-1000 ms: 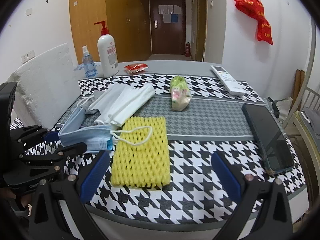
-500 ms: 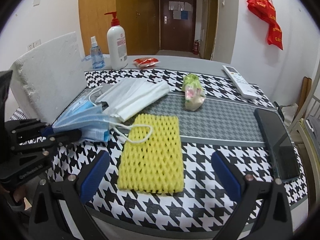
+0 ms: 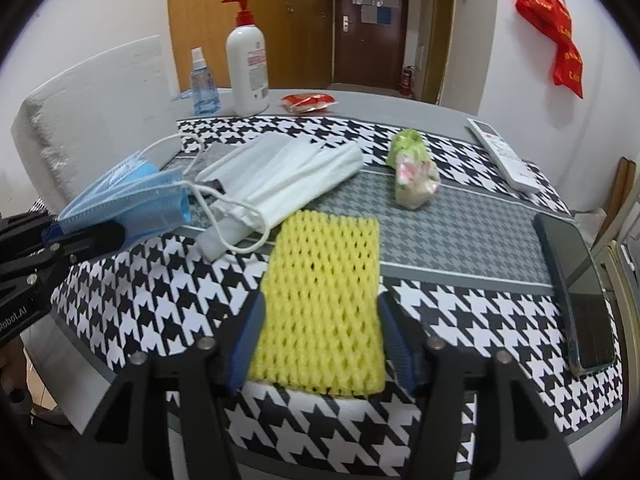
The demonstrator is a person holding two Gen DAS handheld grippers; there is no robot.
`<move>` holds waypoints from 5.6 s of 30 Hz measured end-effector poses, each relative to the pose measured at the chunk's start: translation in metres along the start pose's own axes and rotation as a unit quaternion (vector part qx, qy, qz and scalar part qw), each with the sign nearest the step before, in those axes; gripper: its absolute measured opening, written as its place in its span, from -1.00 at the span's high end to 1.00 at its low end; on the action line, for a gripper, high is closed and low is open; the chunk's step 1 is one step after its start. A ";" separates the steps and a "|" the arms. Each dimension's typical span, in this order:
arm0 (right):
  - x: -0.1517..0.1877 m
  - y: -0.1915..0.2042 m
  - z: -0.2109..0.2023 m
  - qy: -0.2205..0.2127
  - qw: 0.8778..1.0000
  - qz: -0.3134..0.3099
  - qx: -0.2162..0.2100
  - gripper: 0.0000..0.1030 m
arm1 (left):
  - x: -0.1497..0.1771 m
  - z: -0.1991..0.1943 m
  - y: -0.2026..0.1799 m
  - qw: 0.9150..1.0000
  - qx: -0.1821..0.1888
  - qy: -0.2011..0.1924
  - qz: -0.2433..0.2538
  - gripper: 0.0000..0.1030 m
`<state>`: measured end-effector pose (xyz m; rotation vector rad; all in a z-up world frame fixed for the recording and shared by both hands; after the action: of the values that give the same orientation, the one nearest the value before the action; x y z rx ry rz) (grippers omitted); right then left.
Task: Organize soft objects
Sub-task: 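Close the left tool on the blue mask while the right tool grasps the yellow foam net, then lift the blue mask and yellow net and carry both toward the white foam box, then lower the blue mask into the foam box and open the left tool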
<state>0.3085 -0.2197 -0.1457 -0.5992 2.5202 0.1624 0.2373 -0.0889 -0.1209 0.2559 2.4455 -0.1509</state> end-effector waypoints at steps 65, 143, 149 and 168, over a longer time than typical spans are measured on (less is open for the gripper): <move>-0.044 -0.020 -0.126 -0.181 0.982 0.040 0.021 0.76 | -0.065 -0.101 -0.005 0.989 -0.023 -0.141 0.030 0.68; -0.137 0.122 -0.136 -0.245 0.966 -0.059 -0.063 0.76 | -0.065 -0.139 0.154 0.976 -0.127 -0.155 -0.083 0.68; -0.139 0.125 -0.133 -0.240 0.968 -0.056 -0.056 0.76 | -0.067 -0.126 0.160 0.979 -0.123 -0.137 -0.087 0.67; -0.145 0.140 -0.135 -0.241 0.966 -0.070 -0.058 0.76 | -0.056 -0.153 0.171 0.962 -0.170 -0.188 -0.099 -0.95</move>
<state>0.2913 -0.0699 0.0447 -0.6862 2.0022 0.3589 0.2243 0.0964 0.0252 -0.1587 2.0684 0.1268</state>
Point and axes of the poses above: each gripper's, at about its wrist camera, not at the fingertips, and z roughly the way its jaws point, y to its left, x to its underside, the point moved 6 cm from there along z, roughly the way its jaws point, and after that the axes turned 11 degrees about y, right-handed, at the moved point
